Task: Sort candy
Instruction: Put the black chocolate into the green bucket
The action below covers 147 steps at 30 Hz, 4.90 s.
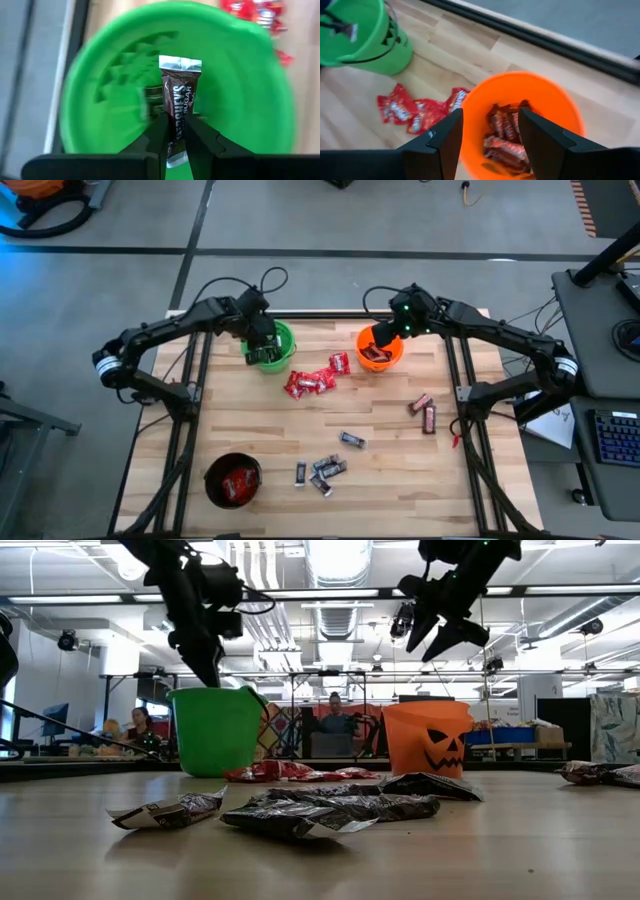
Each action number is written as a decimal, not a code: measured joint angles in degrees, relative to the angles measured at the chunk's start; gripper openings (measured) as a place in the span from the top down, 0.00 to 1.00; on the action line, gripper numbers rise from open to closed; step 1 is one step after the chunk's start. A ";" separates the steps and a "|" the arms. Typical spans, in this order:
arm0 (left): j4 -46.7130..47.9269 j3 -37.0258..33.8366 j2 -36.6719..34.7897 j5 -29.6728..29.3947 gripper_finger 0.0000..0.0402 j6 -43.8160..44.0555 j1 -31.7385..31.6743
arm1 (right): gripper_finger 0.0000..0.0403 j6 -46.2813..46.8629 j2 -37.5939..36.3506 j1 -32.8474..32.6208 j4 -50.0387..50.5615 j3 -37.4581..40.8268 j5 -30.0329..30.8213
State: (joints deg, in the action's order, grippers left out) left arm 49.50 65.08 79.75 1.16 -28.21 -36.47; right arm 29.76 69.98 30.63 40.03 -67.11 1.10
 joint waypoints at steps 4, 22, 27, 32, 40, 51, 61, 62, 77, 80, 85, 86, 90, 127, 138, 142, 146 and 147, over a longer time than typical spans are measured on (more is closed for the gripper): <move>0.01 0.59 0.00 -1.98 0.87 -0.10 -0.05 | 0.55 2.90 -0.20 0.00 0.22 0.00 -3.63; 4.69 8.28 0.00 -1.23 0.68 2.99 0.13 | 0.55 9.42 -0.22 -4.62 9.76 -5.60 -16.59; 6.50 16.51 -0.69 11.67 0.69 14.72 0.15 | 0.55 8.07 -0.22 -10.19 14.03 -7.51 -16.58; 2.69 18.43 -3.73 26.31 0.69 25.88 2.17 | 0.55 5.78 -0.22 -20.03 14.26 -7.19 -13.06; -0.96 15.13 -13.49 10.67 0.69 35.90 17.71 | 0.55 5.14 -0.02 -38.77 14.12 -6.64 1.73; -15.58 5.71 -19.31 -6.89 0.69 52.18 39.30 | 0.55 7.72 2.45 -50.58 3.70 -2.04 10.97; -23.31 0.89 -17.10 -12.66 0.69 58.34 48.19 | 0.55 5.37 14.03 -53.42 -4.70 4.04 14.51; -23.25 0.73 -16.95 -12.69 0.69 58.59 48.51 | 0.55 5.14 15.35 -53.40 -6.34 4.91 14.30; -23.95 0.72 -16.44 -14.17 0.69 58.78 48.65 | 0.38 9.07 27.76 -50.64 -16.87 6.67 8.29; -23.96 0.72 -16.44 -14.21 0.69 58.78 48.65 | 0.34 9.05 28.68 -50.16 -16.94 6.81 8.30; -24.12 0.72 -16.44 -15.30 0.69 58.78 48.65 | 0.38 7.56 29.59 -49.56 -17.24 7.43 8.43; -24.21 0.74 -16.34 -15.60 0.69 58.78 48.65 | 0.41 7.25 29.54 -49.51 -18.13 7.62 8.30; -24.27 0.74 -15.68 -15.79 0.69 58.78 48.65 | 0.57 6.87 29.50 -48.80 -19.46 8.82 7.43; -31.09 0.78 1.04 -6.43 0.57 34.80 49.07 | 0.91 0.13 13.81 -37.99 -25.75 -0.31 -13.62; -37.49 0.78 2.95 -6.48 0.61 32.90 49.07 | 0.91 -0.27 14.45 -37.44 -25.64 -2.16 -13.75; -36.56 0.78 2.95 -6.48 0.69 33.26 49.07 | 0.91 -0.26 14.47 -37.44 -25.79 -2.16 -13.75; -36.53 0.78 2.95 -6.48 0.81 33.81 49.07 | 0.91 -0.39 14.47 -37.44 -25.79 -2.16 -13.75; -36.47 0.78 2.95 -6.50 0.84 33.91 49.07 | 0.91 -0.39 14.47 -37.44 -25.81 -2.16 -13.75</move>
State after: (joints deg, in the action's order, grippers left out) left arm 13.03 65.87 82.70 -5.34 5.70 12.60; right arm 29.36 84.44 -6.81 14.22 -69.28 -12.64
